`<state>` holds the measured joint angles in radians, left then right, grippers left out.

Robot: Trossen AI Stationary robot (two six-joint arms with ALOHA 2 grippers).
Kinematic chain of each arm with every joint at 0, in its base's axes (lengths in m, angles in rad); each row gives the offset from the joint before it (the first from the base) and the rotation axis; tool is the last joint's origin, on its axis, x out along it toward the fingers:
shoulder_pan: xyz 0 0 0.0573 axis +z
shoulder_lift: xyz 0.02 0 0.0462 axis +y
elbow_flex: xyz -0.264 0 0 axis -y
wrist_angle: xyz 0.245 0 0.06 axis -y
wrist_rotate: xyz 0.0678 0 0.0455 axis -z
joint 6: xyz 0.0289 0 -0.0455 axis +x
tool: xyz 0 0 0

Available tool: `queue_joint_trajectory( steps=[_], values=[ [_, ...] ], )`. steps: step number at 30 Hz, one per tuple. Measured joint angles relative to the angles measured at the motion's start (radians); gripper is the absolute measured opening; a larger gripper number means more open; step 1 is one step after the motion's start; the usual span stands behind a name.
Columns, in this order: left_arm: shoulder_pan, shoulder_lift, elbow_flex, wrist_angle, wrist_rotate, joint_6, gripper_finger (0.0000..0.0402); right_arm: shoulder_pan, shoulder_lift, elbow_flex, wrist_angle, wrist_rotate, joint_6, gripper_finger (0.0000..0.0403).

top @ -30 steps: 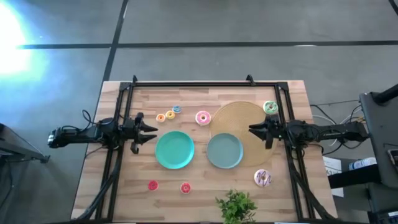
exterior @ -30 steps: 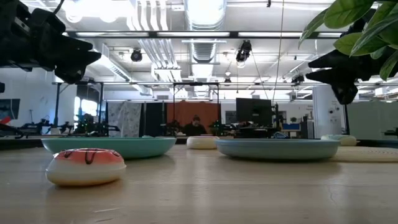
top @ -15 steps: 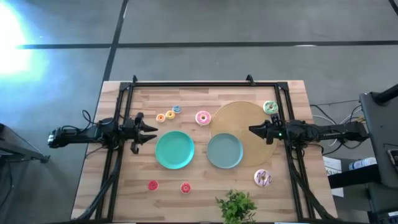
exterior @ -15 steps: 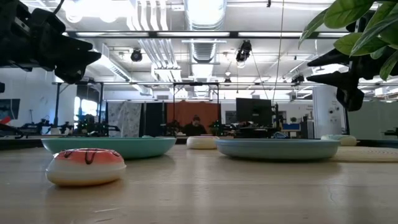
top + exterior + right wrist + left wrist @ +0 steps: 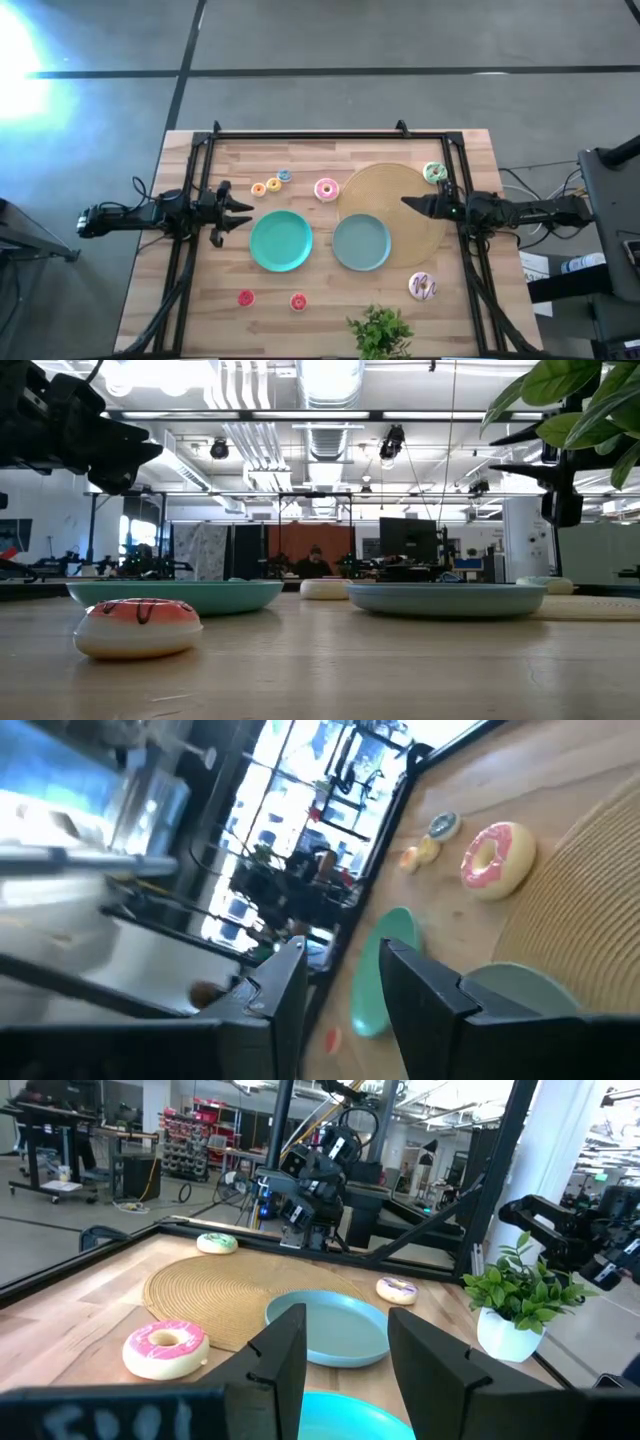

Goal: Pick & Place donuts
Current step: Put the big purple donut on the light blue plate

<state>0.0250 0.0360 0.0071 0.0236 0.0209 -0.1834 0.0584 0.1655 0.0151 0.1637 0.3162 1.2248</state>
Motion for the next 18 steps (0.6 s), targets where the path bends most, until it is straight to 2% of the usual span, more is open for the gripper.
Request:
queue_joint_trajectory(
  steps=[4,7,10,13,18],
  values=[
    [0.0,0.0,0.0,0.0,0.0,0.0,0.0117,-0.001,0.016,0.0,0.029,-0.026,-0.009,0.0121],
    [0.0,0.0,0.0,0.0,0.0,0.0,0.0117,0.003,0.056,0.012,0.027,-0.164,-0.062,0.0124],
    [0.0,0.0,0.0,0.0,0.0,0.0,0.0117,0.015,0.135,0.08,-0.012,-0.282,-0.08,0.013],
    [0.0,0.0,0.0,0.0,0.0,0.0,0.0117,0.044,0.249,0.217,-0.198,-0.312,-0.152,0.0136],
    [0.0,0.0,0.0,0.0,0.0,0.0,0.0117,0.073,0.509,0.485,-0.692,-0.312,-0.33,0.0148]
  ],
)
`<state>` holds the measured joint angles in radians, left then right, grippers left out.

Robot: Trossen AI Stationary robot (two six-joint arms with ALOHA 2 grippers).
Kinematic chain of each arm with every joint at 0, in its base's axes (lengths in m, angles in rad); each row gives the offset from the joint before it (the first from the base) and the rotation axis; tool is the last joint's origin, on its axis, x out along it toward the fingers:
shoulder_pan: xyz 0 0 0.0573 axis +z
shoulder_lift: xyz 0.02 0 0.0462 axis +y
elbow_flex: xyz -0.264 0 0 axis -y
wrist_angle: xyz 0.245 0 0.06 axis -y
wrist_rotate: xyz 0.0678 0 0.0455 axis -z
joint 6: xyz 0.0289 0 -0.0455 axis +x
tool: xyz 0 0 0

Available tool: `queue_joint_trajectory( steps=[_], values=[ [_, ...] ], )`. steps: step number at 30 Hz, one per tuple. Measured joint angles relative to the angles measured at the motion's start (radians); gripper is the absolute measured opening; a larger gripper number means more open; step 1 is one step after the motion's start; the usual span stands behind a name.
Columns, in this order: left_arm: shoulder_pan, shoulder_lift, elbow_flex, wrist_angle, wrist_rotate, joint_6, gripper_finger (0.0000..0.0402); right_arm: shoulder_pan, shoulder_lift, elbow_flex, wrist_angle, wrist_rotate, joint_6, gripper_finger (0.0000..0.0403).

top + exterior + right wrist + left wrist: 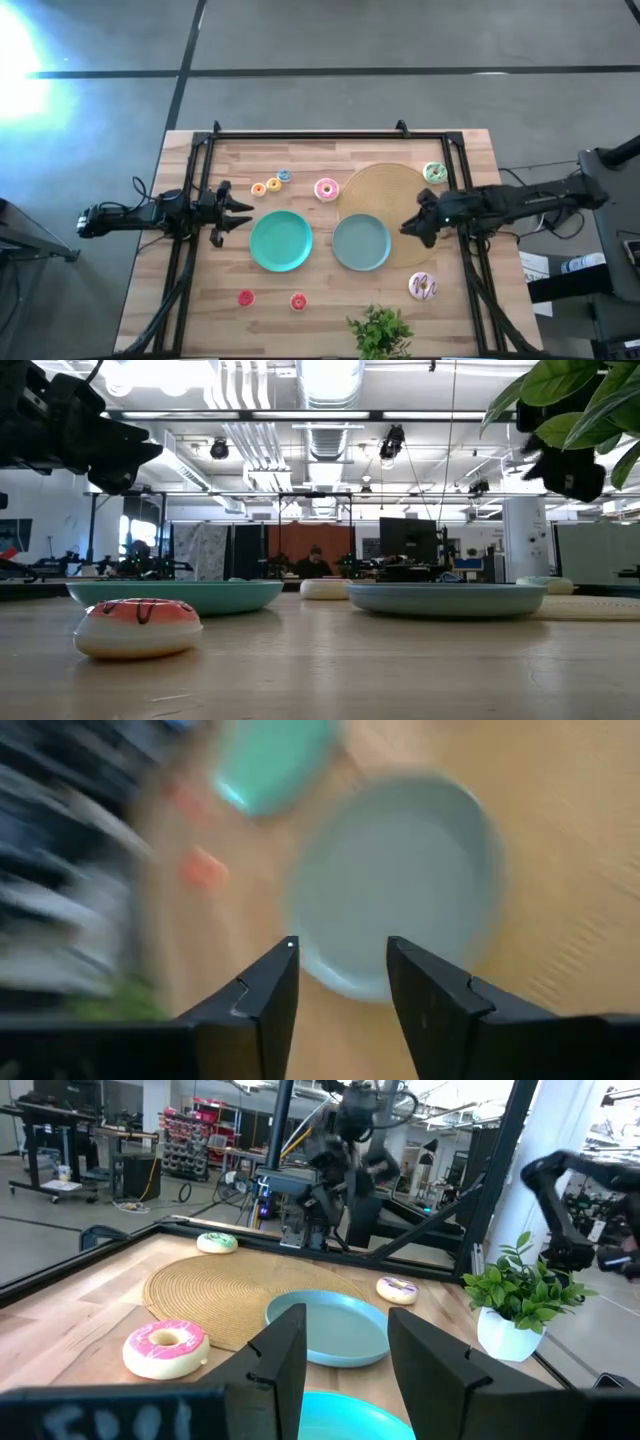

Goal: Pick & Place donuts
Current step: Put the big purple donut on the light blue plate

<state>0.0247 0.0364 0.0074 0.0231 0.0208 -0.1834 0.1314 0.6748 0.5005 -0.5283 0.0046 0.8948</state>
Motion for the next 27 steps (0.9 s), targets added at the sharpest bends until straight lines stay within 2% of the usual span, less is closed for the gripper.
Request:
queue_joint_trajectory(
  steps=[4,11,16,23,27],
  values=[
    [0.0,0.0,0.0,0.0,0.0,0.0,0.0117,0.024,0.203,0.151,-0.267,-0.039,-0.092,0.0171],
    [0.0,0.0,0.0,0.0,0.0,0.0,0.0117,0.127,0.436,0.251,-0.467,-0.133,-0.237,0.0234],
    [0.0,0.0,0.0,0.0,0.0,0.0,0.0117,0.248,0.501,0.243,-0.464,-0.168,-0.332,0.0264],
    [0.0,0.0,0.0,0.0,0.0,0.0,0.0117,0.448,0.52,0.205,-0.391,-0.019,-0.371,0.0261],
    [0.0,0.0,0.0,-0.001,0.0,0.0,0.0117,0.499,0.536,0.182,-0.293,0.014,-0.34,0.0251]
  ],
)
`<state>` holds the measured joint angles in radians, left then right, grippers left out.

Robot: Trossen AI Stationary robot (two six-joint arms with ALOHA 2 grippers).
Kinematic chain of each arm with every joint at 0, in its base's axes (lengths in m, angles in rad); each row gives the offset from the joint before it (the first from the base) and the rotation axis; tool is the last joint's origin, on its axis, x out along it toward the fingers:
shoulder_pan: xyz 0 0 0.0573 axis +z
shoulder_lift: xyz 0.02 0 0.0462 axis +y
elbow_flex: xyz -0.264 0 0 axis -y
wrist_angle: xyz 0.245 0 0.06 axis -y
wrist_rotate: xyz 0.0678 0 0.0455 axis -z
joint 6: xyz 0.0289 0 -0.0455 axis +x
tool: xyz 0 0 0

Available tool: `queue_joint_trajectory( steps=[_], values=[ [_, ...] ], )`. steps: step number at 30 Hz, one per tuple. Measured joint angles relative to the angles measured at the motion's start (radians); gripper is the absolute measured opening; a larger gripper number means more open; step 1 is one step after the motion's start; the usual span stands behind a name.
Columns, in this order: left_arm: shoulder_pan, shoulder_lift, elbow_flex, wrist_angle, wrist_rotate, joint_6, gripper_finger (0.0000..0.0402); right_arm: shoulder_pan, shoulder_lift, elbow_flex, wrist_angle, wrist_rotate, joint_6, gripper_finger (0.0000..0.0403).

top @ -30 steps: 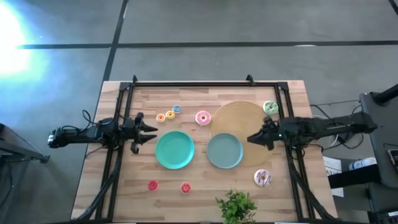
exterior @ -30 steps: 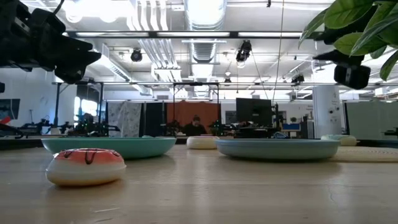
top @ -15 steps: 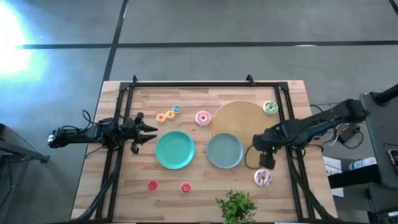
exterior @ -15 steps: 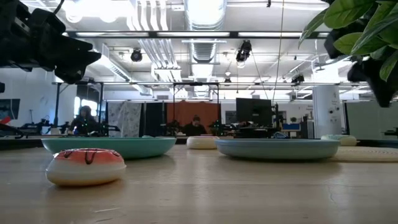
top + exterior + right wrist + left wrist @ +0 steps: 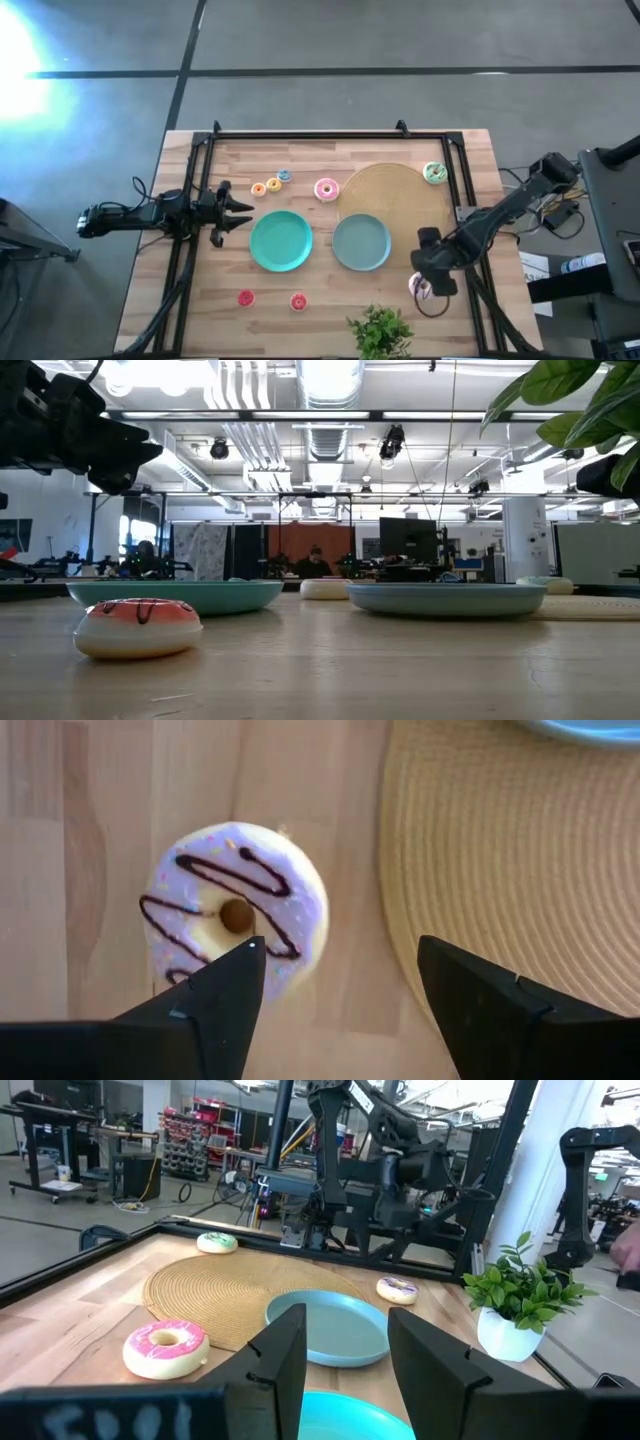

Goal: Pick & Place donuts
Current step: Put the big purple donut on the light blue plate

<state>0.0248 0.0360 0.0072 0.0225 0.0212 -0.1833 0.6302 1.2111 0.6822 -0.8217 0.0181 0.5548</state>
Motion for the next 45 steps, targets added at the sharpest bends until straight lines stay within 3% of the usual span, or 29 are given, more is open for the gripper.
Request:
queue_joint_trajectory(
  steps=[18,24,30,34,41,45],
  values=[
    [0.0,0.0,0.0,0.0,0.0,0.0,0.0117,0.02,0.151,-0.043,0.202,-0.047,-0.013,0.0235],
    [0.0,0.0,0.0,0.0,0.0,0.0,0.0117,0.02,0.189,-0.043,0.212,-0.057,-0.013,0.0182],
    [0.0,0.0,0.0,0.0,0.0,0.0,0.0117,0.007,0.245,-0.027,0.196,-0.066,0.054,0.0086],
    [0.0,0.0,0.0,0.0,0.0,0.0,0.0117,0.002,0.19,0.009,0.203,-0.011,0.142,0.0024],
    [0.0,0.0,0.0,0.0,0.0,0.0,0.0117,-0.113,-0.057,0.045,0.236,0.257,0.219,0.002],
    [0.0,0.0,0.0,0.0,0.0,0.0,0.0117,-0.296,-0.053,0.028,0.34,0.187,0.22,0.002]
  ],
)
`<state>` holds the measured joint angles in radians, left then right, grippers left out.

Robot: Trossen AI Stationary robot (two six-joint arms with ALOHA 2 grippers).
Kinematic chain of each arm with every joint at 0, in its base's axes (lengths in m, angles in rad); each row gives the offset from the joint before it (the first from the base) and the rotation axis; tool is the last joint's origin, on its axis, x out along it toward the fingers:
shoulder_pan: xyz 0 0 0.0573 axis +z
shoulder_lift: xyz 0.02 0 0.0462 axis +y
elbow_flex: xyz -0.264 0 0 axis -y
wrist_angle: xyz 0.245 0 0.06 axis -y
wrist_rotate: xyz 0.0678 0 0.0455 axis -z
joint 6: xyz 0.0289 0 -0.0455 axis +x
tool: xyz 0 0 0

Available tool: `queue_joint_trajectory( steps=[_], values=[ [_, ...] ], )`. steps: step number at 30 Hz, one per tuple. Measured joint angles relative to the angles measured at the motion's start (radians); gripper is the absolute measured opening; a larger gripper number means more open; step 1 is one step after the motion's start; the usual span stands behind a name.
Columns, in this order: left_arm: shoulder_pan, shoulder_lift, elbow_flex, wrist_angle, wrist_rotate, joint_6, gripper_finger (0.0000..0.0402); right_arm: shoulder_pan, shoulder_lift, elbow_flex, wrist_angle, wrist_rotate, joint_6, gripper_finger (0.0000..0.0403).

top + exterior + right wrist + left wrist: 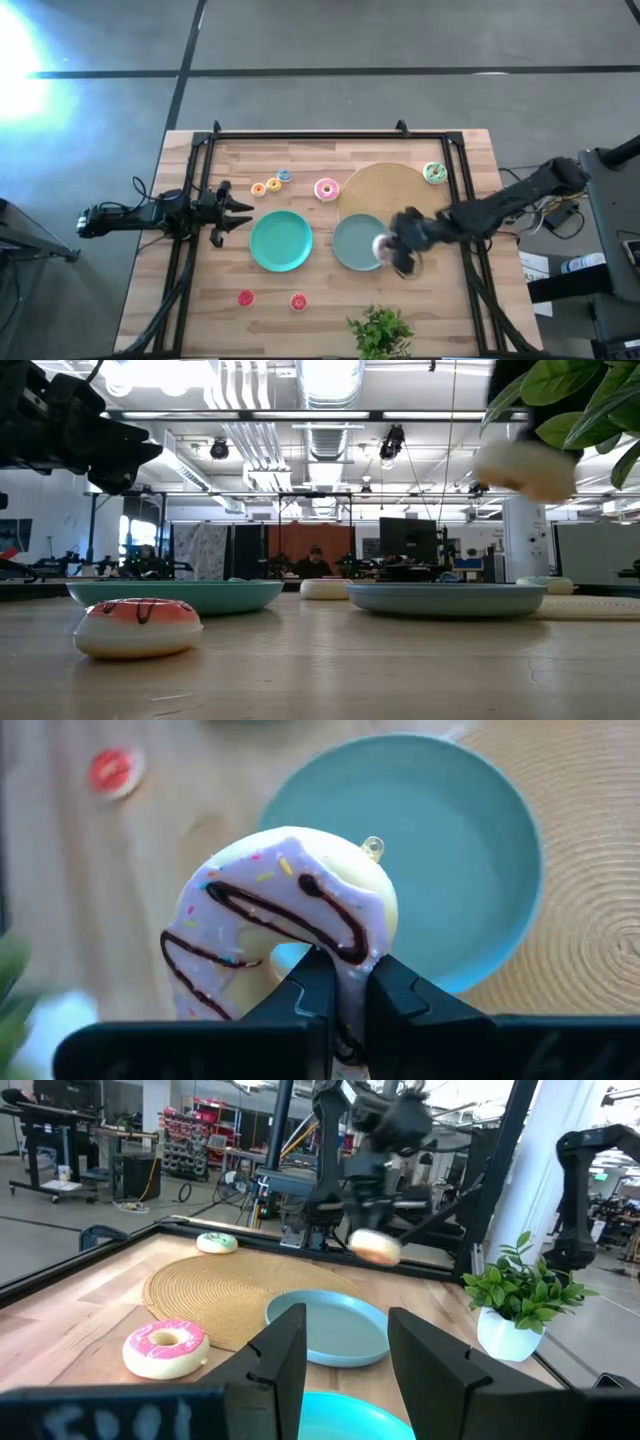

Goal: Pick & Place donuts
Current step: Put the big purple donut on the light blue plate

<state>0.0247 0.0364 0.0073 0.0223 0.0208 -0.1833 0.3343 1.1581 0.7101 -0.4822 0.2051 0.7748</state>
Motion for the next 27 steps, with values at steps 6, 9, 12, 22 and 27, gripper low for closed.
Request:
queue_joint_trajectory(
  steps=[6,9,12,22,27],
  values=[
    [0.0,0.0,0.0,0.0,0.0,0.0,0.0117,-0.177,0.159,-0.003,0.208,-0.216,-0.037,0.0021],
    [0.0,0.0,0.0,0.0,0.0,0.0,0.0117,-0.182,0.229,-0.003,0.168,-0.237,-0.058,0.0032],
    [0.0,0.0,0.0,0.0,0.0,0.0,0.0117,-0.181,0.292,-0.006,0.132,-0.221,-0.074,0.0054],
    [0.0,0.0,0.0,0.0,0.0,0.0,0.0117,-0.182,0.313,0.028,0.106,-0.176,-0.144,0.017],
    [0.0,0.0,0.0,0.0,0.0,0.0,0.0117,-0.182,0.261,0.044,-0.032,-0.175,-0.263,0.0214]
  ],
)
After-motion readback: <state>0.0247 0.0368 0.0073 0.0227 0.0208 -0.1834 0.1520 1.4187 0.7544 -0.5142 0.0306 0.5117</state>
